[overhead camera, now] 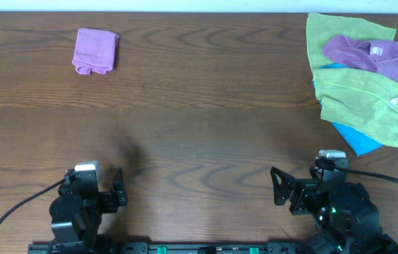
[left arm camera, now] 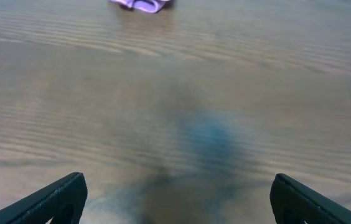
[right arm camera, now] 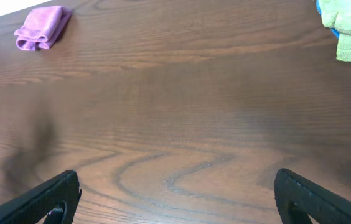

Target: Fold the cloth

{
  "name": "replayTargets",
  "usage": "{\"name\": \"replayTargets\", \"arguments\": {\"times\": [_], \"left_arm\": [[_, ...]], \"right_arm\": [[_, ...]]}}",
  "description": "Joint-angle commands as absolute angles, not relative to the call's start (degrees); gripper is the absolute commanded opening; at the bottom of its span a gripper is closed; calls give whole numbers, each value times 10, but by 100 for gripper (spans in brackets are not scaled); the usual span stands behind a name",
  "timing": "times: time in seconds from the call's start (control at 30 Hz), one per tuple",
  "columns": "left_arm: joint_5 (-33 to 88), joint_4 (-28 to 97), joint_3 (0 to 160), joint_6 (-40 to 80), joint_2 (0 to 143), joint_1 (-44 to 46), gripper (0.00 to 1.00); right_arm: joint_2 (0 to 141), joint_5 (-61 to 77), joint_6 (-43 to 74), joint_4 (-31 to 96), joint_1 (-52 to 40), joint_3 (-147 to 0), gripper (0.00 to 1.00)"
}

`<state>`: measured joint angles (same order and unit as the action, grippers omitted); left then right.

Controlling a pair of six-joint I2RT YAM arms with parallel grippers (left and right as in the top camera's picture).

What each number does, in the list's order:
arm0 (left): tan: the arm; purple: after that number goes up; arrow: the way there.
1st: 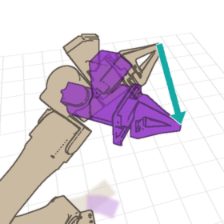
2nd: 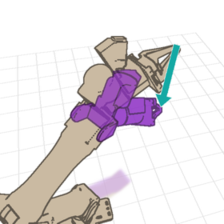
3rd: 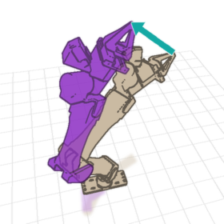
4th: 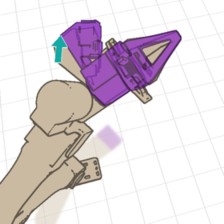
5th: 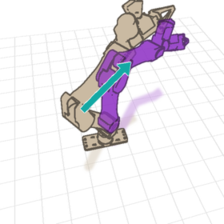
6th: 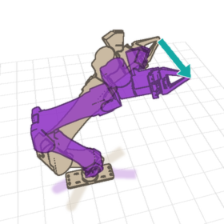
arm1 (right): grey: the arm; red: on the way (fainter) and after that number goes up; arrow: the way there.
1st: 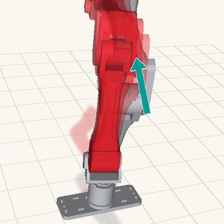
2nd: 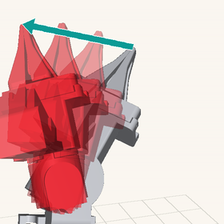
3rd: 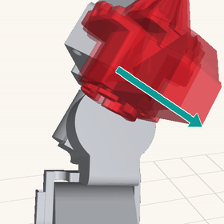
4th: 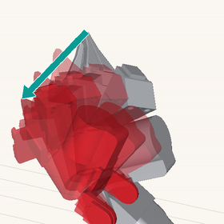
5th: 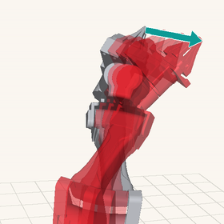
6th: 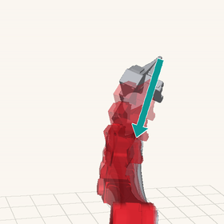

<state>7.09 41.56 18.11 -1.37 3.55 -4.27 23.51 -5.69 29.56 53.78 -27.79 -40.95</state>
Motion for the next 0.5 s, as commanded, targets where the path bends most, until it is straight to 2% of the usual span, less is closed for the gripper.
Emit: {"name": "replayTargets", "arguments": {"times": [0.0,0.47], "left_arm": [[38,424,177,-18,23,-37,95],[-7,468,177,-18,9,-18,95]], "right_arm": [[233,-56,302,538,-274,-408,99],[233,-56,302,538,-274,-408,99]]}}
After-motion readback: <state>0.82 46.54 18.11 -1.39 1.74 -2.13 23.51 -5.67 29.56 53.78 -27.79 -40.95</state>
